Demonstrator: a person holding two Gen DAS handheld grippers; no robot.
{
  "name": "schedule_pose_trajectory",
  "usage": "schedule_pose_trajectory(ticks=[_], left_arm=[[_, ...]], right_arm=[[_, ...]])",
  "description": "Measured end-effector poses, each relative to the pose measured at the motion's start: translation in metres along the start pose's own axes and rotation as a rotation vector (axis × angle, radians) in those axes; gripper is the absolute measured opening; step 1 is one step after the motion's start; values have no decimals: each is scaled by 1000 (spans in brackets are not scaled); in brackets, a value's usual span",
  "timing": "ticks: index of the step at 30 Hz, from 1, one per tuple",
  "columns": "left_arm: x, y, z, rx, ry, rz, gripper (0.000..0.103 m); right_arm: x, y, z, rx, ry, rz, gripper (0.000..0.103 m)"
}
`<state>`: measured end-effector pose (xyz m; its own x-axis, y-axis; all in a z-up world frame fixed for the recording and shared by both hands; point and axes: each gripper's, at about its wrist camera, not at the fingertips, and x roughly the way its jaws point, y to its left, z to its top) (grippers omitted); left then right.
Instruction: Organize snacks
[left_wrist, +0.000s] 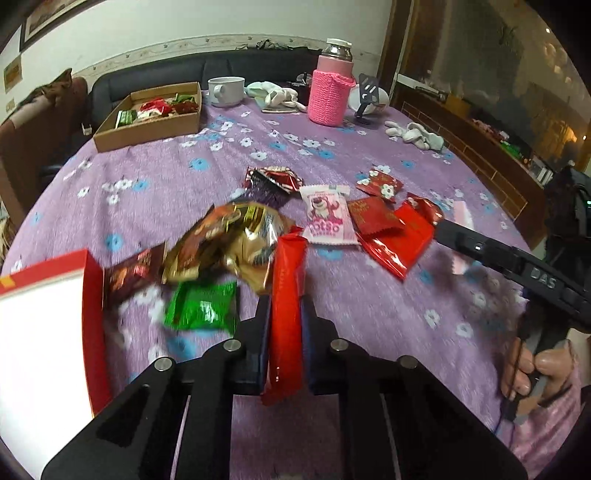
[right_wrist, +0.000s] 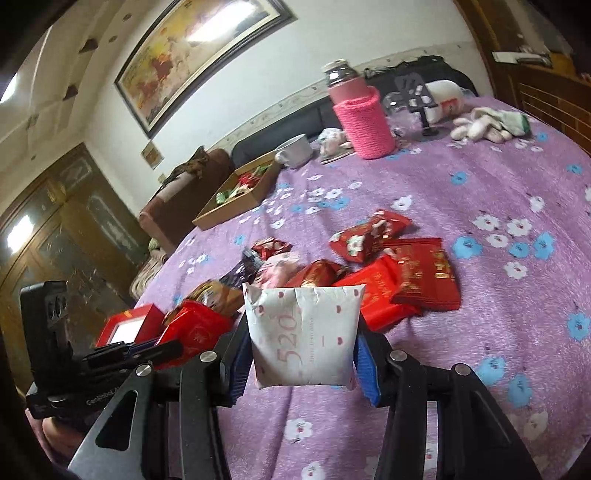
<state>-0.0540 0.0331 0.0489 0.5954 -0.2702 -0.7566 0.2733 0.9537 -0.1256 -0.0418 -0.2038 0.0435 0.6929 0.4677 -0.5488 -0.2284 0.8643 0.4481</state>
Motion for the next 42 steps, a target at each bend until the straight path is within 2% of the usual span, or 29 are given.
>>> schedule_pose_trajectory(ticks=[5, 11, 13, 17, 22, 25, 32, 42], left_arm=[[-20, 7, -17, -35, -7, -36, 12], [-56, 21, -35, -86, -44, -53, 12], [-78, 29, -43, -103, -86, -55, 12], [-127, 54, -54, -138, -197, -6, 12], [-168, 93, -71, -177, -278, 130, 12], [-172, 119, -81, -225, -274, 191, 12], [-171, 147, -103, -296, -253, 224, 12], [-173, 136, -104, -269, -251, 206, 12]], right_arm=[[-2, 16, -8, 27, 6, 55, 49], [18, 70, -26, -2, 86, 161, 49], [26, 87, -31, -5, 108, 196, 49], [41, 129, -45, -56, 154, 236, 49], [54, 184, -60, -136, 200, 309, 49], [63, 217, -70, -188, 235, 350, 49], [80, 274, -88, -290, 284, 384, 51], [85, 267, -84, -266, 279, 369, 52]])
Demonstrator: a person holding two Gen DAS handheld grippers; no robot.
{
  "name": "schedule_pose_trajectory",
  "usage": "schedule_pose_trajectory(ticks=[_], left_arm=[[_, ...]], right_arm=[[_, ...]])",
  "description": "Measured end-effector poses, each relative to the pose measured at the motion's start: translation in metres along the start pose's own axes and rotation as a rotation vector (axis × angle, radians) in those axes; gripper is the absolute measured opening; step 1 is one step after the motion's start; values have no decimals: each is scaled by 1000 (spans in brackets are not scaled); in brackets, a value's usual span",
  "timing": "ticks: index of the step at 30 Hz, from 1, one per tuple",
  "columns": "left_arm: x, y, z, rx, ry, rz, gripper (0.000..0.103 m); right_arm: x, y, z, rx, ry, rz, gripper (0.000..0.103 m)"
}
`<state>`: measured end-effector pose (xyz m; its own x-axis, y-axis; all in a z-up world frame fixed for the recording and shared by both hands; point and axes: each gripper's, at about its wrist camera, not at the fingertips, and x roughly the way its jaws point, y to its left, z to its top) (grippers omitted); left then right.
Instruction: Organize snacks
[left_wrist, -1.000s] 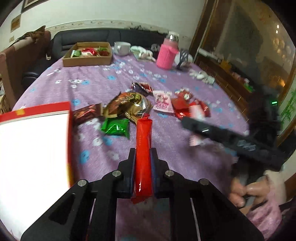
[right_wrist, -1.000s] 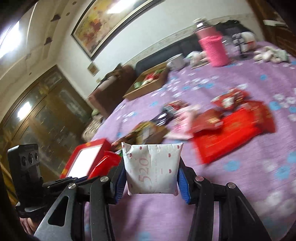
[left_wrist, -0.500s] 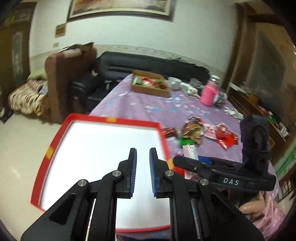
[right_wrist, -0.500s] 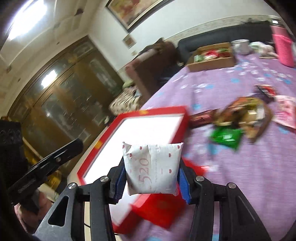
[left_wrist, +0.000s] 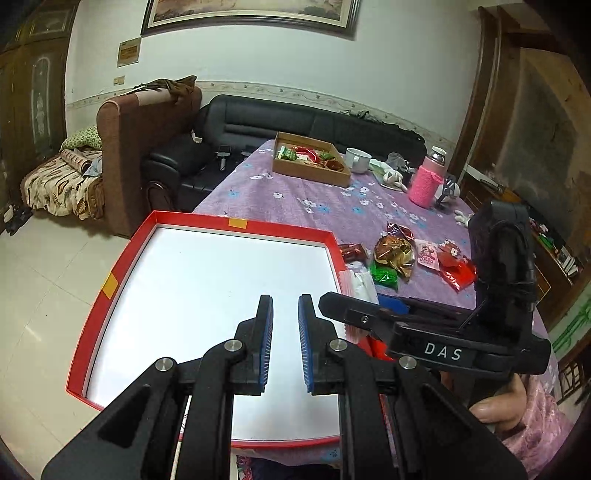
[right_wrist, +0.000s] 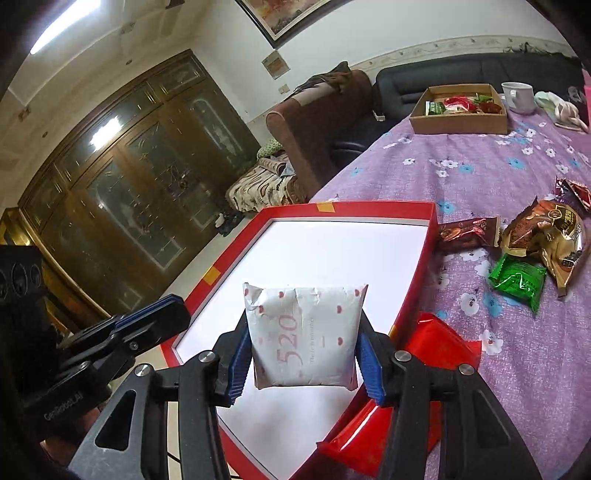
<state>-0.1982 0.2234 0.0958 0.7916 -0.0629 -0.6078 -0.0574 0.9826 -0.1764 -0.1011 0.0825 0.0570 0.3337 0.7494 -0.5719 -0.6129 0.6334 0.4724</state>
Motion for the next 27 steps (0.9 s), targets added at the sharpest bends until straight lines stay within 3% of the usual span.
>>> schedule_pose_trajectory(ticks=[5, 11, 13, 17, 21, 23, 27], left_arm=[[1, -17, -1, 46, 29, -63, 12], [27, -71, -9, 174, 137, -184, 12], [39, -83, -10, 202, 169, -189, 12], [63, -90, -13, 180, 263, -218, 12], [69, -108, -20, 205, 316, -274, 12], [75, -109, -24, 187, 348, -271, 12], [69, -106, -20, 176, 323, -230, 12]], right_arm=[[-25, -10, 2, -2, -78, -10, 50], [-81, -74, -4, 122, -181, -136, 50], [-97, -94, -8, 166, -205, -164, 50], [-133, -135, -21, 236, -257, -243, 51], [-153, -169, -29, 322, -302, -264, 52], [-160, -185, -33, 367, -325, -254, 53], [-162, -196, -32, 400, -328, -236, 53]])
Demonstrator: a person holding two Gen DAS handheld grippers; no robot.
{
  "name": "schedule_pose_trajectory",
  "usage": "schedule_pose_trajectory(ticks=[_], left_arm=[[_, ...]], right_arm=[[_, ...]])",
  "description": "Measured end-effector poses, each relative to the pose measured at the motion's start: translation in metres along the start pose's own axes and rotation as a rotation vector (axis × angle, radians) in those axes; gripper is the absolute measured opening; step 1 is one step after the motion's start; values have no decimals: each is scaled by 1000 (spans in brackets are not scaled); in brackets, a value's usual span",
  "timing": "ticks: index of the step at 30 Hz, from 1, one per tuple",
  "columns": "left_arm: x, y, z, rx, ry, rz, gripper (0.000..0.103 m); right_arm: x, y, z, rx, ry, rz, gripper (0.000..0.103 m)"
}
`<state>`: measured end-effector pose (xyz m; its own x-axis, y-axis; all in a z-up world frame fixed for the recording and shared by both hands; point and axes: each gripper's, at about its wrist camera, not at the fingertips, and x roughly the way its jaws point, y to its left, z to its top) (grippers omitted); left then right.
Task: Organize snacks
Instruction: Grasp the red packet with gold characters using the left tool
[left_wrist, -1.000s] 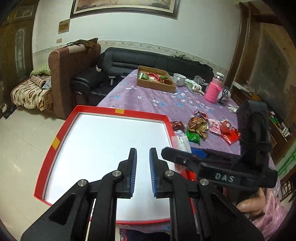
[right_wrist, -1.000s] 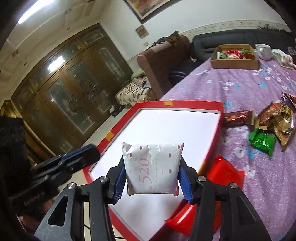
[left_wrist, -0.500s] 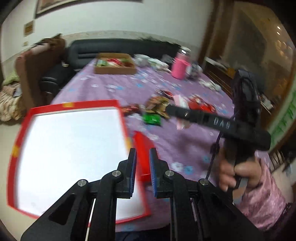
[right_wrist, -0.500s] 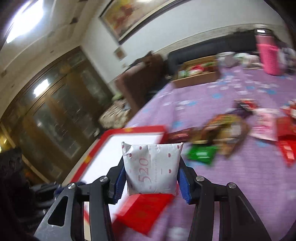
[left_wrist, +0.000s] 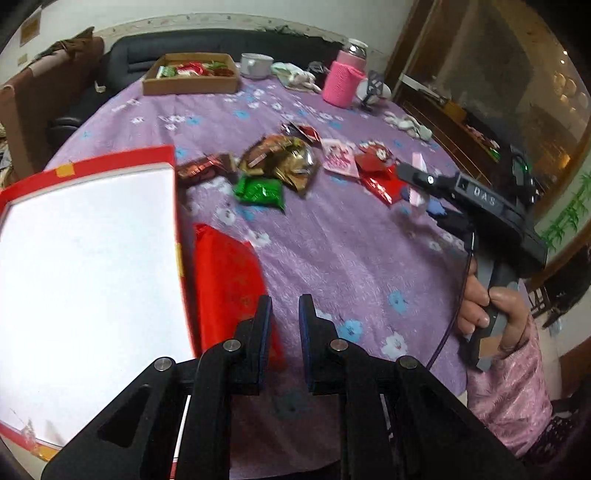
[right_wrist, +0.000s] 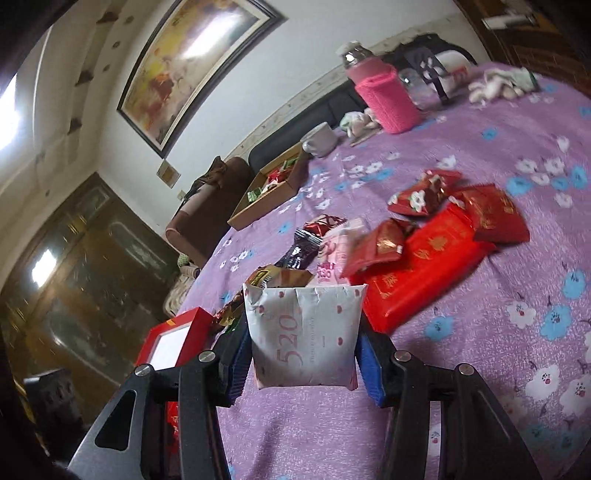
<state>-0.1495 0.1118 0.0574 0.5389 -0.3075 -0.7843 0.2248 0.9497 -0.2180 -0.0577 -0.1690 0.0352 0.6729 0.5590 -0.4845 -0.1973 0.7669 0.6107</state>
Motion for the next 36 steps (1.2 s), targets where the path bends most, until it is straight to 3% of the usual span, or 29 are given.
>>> schedule_pose_trajectory(ticks=[4, 9, 17, 22, 30, 36], left_arm=[[-7, -3, -2, 46, -8, 107, 12], [6, -2, -2, 28, 21, 77, 12], [26, 10, -2, -73, 36, -53, 12], [17, 6, -9, -75, 16, -74, 12], [-8, -1, -53, -36, 91, -78, 12], [-11, 16, -52, -100, 74, -91, 12]], right_arm=[[4, 4, 1, -32, 12, -10, 53], [2, 4, -2, -31, 10, -2, 53], [2, 4, -3, -29, 12, -1, 53], [1, 4, -3, -27, 14, -3, 53], [2, 5, -3, -25, 17, -3, 53], [1, 5, -3, -24, 11, -7, 53]])
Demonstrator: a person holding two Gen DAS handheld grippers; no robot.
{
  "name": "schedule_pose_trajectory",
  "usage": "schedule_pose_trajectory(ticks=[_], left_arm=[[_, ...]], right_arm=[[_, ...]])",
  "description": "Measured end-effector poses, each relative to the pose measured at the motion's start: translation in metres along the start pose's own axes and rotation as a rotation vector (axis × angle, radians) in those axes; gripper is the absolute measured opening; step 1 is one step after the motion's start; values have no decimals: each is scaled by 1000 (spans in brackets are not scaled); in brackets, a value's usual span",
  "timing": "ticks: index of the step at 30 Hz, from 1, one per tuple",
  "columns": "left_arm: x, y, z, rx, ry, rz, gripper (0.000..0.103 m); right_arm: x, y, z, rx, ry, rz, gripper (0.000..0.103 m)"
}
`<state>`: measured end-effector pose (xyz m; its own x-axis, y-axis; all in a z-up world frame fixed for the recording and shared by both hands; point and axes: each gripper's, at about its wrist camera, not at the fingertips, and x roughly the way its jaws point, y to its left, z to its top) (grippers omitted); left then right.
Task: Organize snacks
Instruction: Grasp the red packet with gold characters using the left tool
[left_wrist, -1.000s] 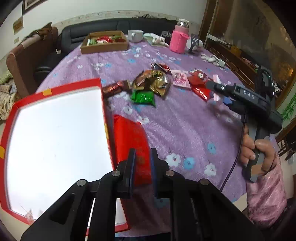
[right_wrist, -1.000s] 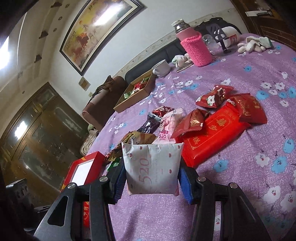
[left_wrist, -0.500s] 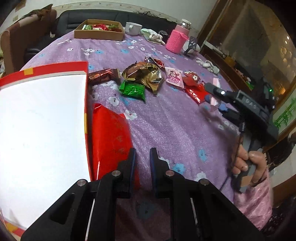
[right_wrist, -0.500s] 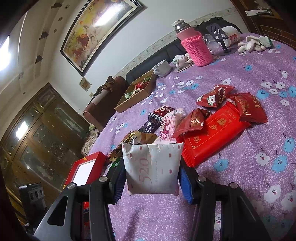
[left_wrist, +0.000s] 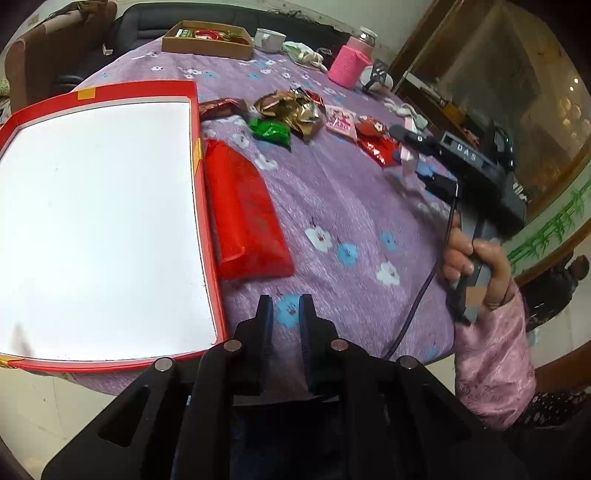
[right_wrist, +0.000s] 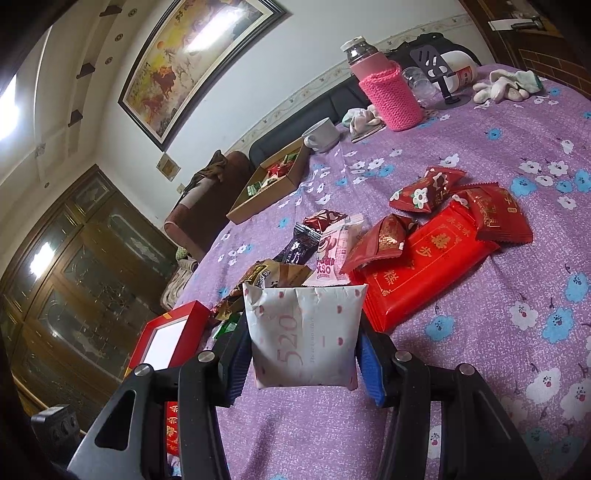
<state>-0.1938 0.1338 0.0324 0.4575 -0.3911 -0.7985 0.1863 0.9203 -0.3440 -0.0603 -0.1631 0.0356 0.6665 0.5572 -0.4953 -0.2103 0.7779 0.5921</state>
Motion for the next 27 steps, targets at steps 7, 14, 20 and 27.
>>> schedule_pose_trajectory(ticks=[7, 14, 20, 27], left_arm=[[-4, 15, 2, -79, -34, 33, 12], [-15, -12, 12, -19, -135, 142, 43], [-2, -21, 34, 21, -129, 190, 72], [20, -16, 49, 19, -73, 220, 72]], right_arm=[[2, -1, 0, 4, 8, -1, 53], [5, -1, -1, 5, 19, 6, 53], [7, 0, 0, -1, 23, 20, 53], [8, -1, 0, 0, 25, 30, 53]])
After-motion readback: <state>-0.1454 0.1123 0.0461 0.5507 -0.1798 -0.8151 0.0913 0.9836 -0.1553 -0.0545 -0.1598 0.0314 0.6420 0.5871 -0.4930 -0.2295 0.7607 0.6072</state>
